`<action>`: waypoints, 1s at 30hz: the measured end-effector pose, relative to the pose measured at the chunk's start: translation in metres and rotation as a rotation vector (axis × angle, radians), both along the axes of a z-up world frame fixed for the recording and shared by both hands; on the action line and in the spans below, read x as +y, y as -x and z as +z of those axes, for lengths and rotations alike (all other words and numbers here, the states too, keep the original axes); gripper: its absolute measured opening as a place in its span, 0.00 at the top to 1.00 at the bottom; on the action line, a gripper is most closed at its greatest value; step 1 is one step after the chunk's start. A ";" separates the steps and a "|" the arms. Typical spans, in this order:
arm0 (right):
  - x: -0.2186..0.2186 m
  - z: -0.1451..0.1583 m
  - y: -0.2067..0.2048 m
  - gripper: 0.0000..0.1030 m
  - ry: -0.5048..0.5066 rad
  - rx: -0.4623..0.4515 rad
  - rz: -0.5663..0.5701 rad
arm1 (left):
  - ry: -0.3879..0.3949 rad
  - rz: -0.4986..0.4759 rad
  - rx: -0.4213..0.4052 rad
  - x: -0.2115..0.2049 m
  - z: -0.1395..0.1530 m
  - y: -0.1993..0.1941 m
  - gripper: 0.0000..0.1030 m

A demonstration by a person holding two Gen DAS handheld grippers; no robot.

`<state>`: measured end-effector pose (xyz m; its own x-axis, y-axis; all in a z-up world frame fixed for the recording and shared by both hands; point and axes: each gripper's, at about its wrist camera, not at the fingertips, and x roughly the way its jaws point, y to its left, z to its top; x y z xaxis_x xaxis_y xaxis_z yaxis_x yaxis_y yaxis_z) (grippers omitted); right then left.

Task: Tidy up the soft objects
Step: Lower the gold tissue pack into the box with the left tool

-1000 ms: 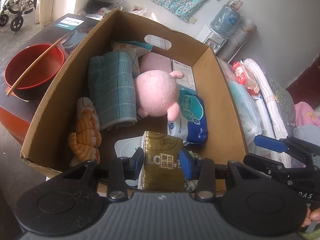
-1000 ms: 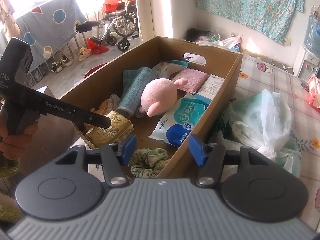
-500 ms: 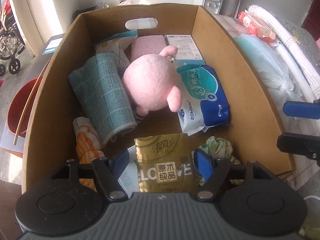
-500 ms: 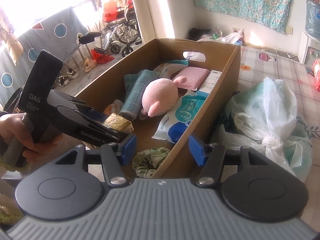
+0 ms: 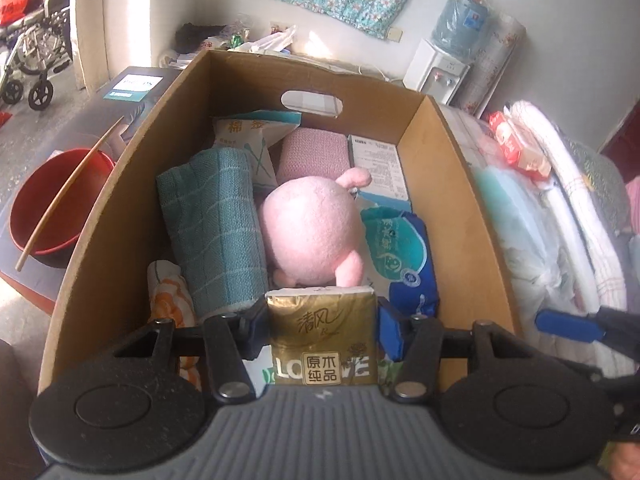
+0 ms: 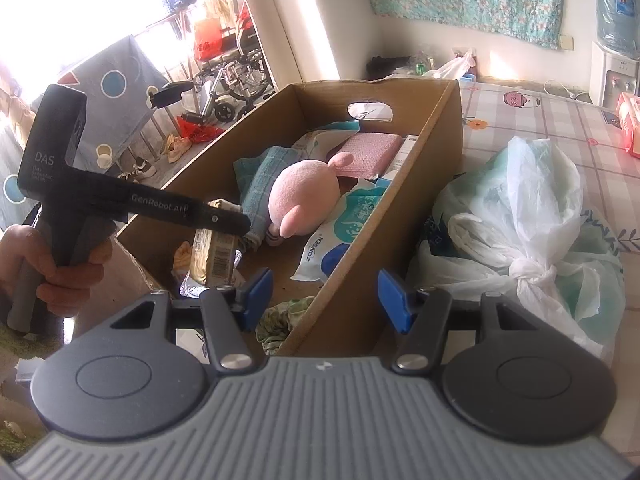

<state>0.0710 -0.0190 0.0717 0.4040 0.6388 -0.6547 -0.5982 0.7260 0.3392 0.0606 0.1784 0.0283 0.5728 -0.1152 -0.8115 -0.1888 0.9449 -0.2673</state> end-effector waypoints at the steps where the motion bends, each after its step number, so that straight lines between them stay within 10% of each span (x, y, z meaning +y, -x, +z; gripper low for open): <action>1: 0.000 -0.001 0.000 0.44 -0.002 0.002 -0.002 | 0.049 0.027 -0.006 0.003 -0.001 -0.003 0.47; 12: -0.008 -0.005 -0.002 0.43 -0.020 0.025 -0.030 | 0.276 0.171 0.013 0.007 -0.030 -0.027 0.48; 30: -0.014 -0.009 -0.002 0.41 -0.024 0.039 -0.048 | 0.198 0.231 0.127 0.016 -0.048 -0.036 0.47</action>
<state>0.0728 -0.0328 0.0627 0.4089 0.6348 -0.6556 -0.5489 0.7450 0.3790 0.0962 0.1939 -0.0194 0.4979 -0.1567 -0.8530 -0.4359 0.8051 -0.4023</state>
